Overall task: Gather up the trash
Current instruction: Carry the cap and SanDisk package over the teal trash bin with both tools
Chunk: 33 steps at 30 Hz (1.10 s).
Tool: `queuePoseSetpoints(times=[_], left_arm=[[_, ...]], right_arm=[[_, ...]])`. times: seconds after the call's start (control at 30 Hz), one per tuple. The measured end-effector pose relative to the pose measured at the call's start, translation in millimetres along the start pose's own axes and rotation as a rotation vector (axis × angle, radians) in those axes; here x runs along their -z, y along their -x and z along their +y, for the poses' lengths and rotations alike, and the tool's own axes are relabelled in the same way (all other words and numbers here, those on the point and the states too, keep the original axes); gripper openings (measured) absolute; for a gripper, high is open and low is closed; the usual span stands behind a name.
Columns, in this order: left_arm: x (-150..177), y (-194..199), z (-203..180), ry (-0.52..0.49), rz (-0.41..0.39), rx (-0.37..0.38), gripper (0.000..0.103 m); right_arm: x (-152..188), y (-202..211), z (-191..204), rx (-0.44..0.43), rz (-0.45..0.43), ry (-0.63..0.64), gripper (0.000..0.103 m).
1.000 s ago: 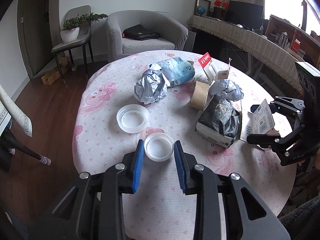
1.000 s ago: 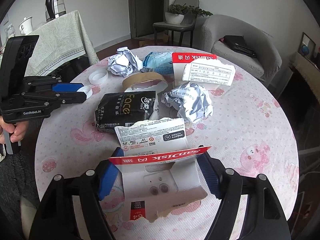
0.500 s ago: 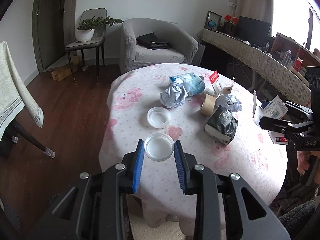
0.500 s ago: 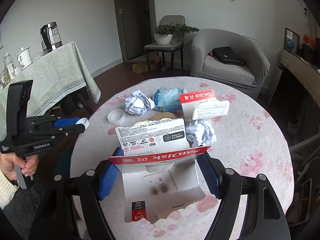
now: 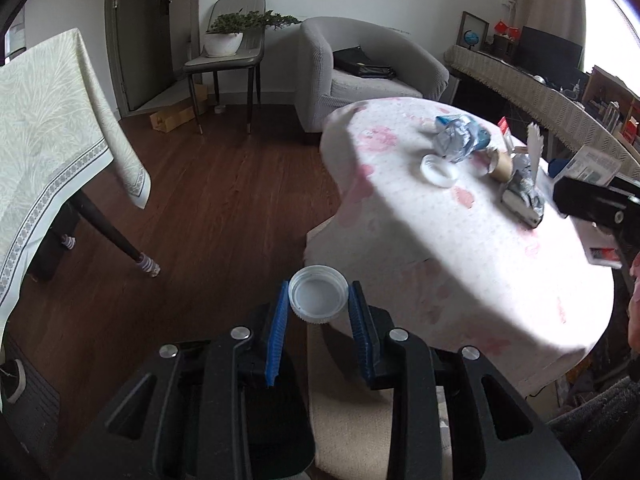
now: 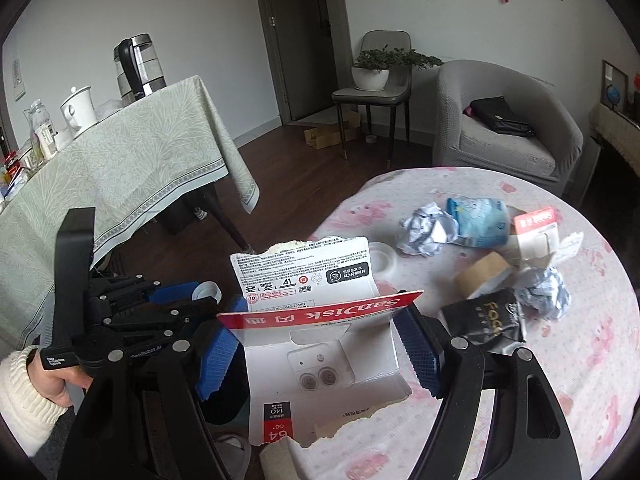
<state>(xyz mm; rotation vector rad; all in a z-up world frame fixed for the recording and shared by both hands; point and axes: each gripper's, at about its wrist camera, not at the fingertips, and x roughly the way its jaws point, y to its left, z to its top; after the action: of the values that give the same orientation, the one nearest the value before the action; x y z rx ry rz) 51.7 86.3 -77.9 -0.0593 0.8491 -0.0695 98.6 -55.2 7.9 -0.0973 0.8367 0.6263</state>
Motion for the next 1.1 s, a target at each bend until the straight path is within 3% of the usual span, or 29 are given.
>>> queuePoseSetpoints(times=[0.3, 0.67, 0.93, 1.1], left_arm=[[38.5, -23.2, 66.2, 0.059, 0.12, -0.105, 0.033], [79.9, -48.0, 121.2, 0.115, 0.284, -0.128, 0.033], [116.4, -71.8, 145.9, 0.139, 0.424, -0.096, 0.033], [130.3, -77.7, 155.7, 0.155, 0.467, -0.092, 0.033]], right_arm=[[-22.2, -37.1, 50.5, -0.08, 0.02, 0.04, 0.076], [-25.4, -100.3, 111.8, -0.162, 0.12, 0.077, 0.076], [-18.5, -151.9, 141.5, -0.178, 0.23, 0.071, 0.076], [-6.0, -183.6, 156.3, -0.178, 0.308, 0.085, 0.076]])
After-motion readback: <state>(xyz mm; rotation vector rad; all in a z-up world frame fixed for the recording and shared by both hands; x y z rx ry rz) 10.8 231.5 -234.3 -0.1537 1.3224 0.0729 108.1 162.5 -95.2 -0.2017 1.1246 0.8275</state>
